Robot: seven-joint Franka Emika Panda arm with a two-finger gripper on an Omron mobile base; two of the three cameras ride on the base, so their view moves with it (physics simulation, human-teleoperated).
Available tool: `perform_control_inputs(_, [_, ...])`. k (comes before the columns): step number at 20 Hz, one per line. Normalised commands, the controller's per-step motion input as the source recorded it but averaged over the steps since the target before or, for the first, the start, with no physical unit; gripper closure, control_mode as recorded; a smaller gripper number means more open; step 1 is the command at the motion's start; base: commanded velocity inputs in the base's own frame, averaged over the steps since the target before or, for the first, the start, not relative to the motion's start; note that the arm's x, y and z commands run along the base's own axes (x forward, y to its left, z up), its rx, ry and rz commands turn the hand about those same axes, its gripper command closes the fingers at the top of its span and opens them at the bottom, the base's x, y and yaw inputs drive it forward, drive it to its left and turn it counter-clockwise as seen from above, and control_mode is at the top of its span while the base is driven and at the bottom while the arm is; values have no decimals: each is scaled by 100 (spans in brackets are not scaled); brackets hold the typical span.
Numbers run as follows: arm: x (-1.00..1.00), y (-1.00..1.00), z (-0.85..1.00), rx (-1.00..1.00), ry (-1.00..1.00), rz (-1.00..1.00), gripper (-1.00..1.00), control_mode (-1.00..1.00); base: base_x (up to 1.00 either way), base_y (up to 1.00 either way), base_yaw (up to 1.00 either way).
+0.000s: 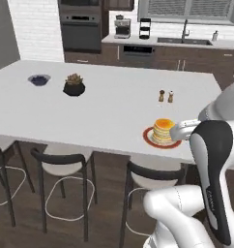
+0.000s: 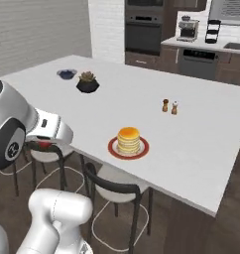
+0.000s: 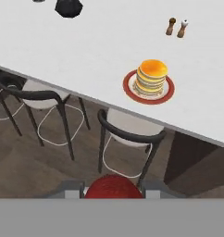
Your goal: Take the strawberry from the fridge and place it on top of the pancake, located on the dining counter.
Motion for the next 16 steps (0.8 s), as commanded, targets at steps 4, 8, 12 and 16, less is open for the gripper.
perform_control_inputs(4, [0,0,0,0,0,0,100,100,51,2,-73])
perform_control_inputs(8, [0,0,0,0,0,0,100,100,60,29,-62])
perform_control_inputs(12, [0,0,0,0,0,0,100,100,24,70,-12])
perform_control_inputs(16, [0,0,0,0,0,0,100,100,49,81,-6])
